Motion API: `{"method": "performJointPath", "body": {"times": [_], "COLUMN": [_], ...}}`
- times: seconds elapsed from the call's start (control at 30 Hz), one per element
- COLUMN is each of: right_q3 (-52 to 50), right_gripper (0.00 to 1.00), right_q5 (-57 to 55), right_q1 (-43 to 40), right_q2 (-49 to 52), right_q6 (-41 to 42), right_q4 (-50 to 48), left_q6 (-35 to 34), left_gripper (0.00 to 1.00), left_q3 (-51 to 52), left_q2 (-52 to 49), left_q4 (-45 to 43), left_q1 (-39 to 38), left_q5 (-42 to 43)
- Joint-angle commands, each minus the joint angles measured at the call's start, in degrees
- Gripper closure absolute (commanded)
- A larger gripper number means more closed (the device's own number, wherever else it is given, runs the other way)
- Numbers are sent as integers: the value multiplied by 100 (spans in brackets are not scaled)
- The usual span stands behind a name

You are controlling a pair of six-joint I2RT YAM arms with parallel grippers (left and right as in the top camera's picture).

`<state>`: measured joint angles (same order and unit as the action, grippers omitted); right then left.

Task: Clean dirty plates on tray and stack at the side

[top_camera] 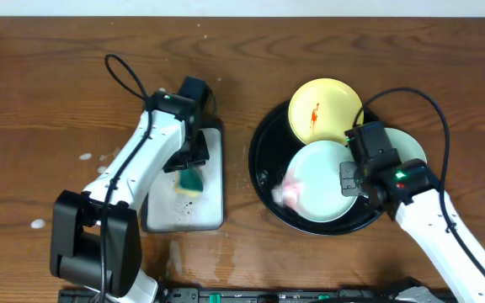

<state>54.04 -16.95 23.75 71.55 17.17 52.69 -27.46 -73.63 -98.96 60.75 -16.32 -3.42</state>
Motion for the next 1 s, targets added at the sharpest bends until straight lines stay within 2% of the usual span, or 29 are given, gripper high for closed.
{"method": "performJointPath", "body": {"times": [0.0,0.17,0.3,0.47,0.57,0.73,0.8,0.87,0.97], "right_q3": [426,732,785,785,782,782,782,782,782], "right_gripper": [99,99,99,99,99,96,86,68,57], "right_q5": [-1775,-2516,-3071,-3058,-2485,-741,448,1462,2704], "right_q1": [507,1320,1814,2079,1996,953,26,-881,-2243], "right_q2": [-74,-74,-74,-72,-68,-68,-46,20,295], "right_q6": [118,-361,-413,-566,-533,-199,-374,-699,-1080], "right_q4": [197,223,284,284,284,190,101,33,-63], "left_q6": [310,348,345,345,345,345,345,345,348], "left_gripper": [46,32,28,27,24,22,21,20,18], "left_q3": [-15,-15,-15,-15,-13,-7,0,2,2], "left_q2": [225,946,1604,2208,2402,2448,2441,2439,2439], "left_q4": [0,26,118,232,240,275,302,326,326], "left_q1": [153,190,190,190,190,190,188,188,188], "left_q5": [350,452,623,647,645,649,649,656,697]}}
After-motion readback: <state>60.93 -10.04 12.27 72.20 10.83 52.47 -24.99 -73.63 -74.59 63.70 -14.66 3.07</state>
